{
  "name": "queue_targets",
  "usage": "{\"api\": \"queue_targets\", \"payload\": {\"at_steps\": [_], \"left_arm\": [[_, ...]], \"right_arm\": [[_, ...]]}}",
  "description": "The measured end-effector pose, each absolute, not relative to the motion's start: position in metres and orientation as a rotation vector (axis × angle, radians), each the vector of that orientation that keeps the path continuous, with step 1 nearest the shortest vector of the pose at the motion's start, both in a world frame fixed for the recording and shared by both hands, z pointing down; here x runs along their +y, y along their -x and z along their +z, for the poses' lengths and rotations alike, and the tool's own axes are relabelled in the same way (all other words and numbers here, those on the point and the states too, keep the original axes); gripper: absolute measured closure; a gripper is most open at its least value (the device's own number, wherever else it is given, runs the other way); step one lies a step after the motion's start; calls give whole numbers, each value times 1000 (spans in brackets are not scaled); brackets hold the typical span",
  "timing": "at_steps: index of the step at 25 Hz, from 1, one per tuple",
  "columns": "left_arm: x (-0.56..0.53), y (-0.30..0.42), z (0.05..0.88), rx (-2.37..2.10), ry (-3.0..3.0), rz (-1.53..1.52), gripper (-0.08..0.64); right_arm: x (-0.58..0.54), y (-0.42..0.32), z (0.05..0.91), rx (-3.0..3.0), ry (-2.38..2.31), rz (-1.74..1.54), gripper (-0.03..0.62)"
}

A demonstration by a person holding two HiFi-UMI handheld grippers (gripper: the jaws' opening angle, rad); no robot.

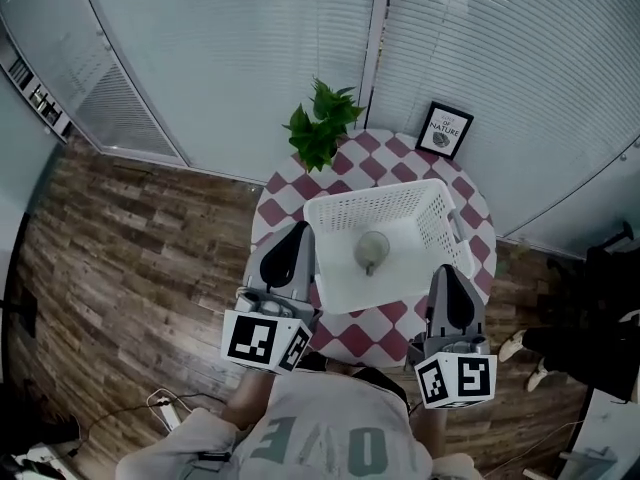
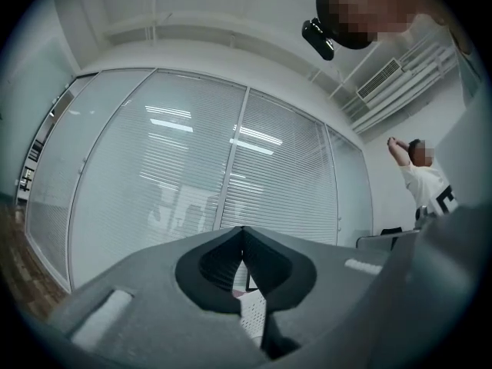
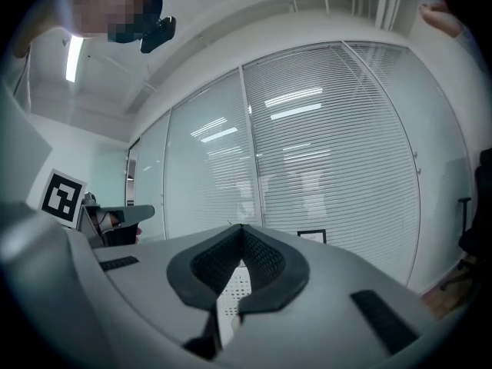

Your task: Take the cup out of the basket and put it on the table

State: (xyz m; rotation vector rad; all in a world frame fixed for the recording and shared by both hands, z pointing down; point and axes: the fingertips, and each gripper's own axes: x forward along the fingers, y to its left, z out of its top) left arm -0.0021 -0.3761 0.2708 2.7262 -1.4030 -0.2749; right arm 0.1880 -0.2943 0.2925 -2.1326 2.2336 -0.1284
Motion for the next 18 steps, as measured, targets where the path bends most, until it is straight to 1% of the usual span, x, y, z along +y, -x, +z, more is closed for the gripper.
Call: {"api": "queue_targets", "payload": {"at_steps": [5, 11, 18], "left_arm": [[-404, -10, 283, -1383, -2699, -242, 555], [-424, -25, 290, -1449, -2668, -205, 555], [-434, -31, 292, -1509, -2640, -189, 555]], "right_arm": [[-323, -187, 298, 2301, 2146, -125, 581], [-349, -201, 308, 2397, 2078, -145, 581], [-383, -200, 329, 2667, 2005, -125, 580]]}}
